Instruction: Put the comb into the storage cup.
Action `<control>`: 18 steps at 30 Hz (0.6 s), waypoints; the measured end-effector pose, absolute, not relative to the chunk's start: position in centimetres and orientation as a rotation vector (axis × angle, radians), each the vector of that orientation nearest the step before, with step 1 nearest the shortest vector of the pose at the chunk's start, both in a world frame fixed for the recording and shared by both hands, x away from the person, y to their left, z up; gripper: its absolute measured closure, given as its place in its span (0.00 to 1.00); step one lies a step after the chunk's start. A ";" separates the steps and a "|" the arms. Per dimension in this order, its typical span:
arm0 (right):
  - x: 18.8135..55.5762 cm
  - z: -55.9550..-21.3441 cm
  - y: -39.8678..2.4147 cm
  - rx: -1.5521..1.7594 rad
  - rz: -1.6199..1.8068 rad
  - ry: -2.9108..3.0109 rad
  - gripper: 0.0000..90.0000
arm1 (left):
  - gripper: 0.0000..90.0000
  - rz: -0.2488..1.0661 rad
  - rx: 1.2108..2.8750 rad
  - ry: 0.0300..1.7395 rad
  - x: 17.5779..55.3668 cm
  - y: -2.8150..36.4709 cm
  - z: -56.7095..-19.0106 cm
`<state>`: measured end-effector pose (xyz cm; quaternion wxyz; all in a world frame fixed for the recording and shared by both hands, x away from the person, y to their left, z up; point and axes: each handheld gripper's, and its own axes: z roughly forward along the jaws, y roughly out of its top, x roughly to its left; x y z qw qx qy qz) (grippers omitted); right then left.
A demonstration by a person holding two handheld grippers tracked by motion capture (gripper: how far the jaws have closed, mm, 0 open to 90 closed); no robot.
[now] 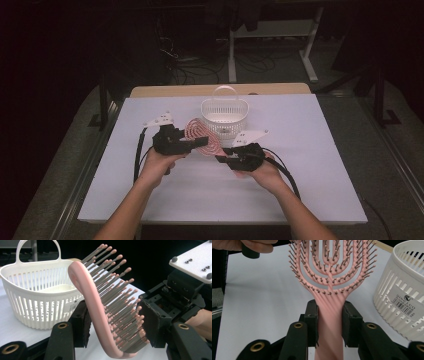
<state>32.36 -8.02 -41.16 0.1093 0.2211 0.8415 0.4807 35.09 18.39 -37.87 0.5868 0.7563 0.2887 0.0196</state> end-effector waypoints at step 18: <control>32.2 -41.4 -7.6 0.640 1.373 2.471 0.76 | 0.60 0.024 1.756 0.693 35.1 18.5 -37.8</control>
